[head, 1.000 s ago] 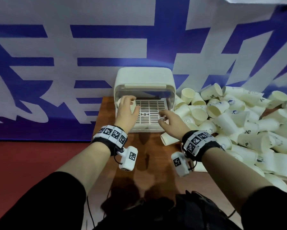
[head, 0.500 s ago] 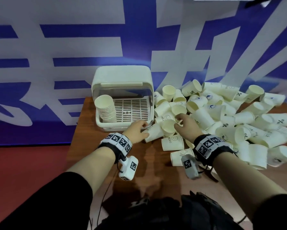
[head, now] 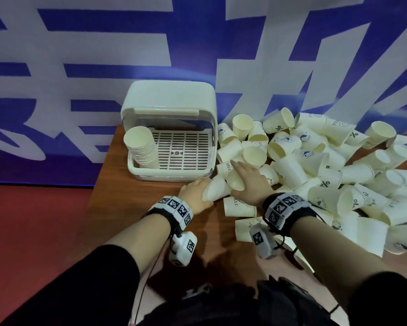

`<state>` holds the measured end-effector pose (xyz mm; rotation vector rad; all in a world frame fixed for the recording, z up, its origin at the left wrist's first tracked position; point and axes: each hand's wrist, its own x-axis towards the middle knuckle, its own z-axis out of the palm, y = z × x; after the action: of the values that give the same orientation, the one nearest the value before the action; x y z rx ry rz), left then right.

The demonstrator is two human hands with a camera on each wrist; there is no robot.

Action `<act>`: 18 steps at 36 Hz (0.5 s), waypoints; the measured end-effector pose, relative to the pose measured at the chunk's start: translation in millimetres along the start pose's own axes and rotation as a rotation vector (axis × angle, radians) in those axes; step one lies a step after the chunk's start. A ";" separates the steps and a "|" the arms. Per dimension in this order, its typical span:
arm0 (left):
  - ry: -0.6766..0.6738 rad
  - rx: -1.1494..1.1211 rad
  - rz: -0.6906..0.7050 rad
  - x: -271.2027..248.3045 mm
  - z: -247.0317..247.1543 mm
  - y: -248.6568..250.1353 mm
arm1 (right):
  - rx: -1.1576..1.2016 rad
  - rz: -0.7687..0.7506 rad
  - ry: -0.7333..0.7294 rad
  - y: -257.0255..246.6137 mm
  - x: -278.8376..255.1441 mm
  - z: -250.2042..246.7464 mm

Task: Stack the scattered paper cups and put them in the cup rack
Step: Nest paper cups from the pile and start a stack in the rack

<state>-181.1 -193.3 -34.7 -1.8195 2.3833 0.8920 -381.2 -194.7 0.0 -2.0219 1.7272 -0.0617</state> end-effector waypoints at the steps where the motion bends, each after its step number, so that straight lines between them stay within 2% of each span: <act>1: 0.001 0.007 -0.005 1.4 2.2 1.1 | -0.023 -0.005 0.003 0.0 1.2 1.1; 7: 0.015 -0.002 -0.052 9.8 11.3 5.5 | -0.108 -0.026 0.050 2.1 4.2 7.9; 13: -0.014 0.019 -0.045 13.7 9.1 8.5 | -0.047 0.015 0.004 5.7 3.8 7.3; 18: -0.043 -0.054 -0.049 6.1 2.7 4.6 | -0.001 0.040 0.018 3.0 1.8 3.0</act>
<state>-188.0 -196.8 -37.0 -1.8484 2.3007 0.9894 -382.6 -195.7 -4.3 -1.9924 1.7787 -0.0659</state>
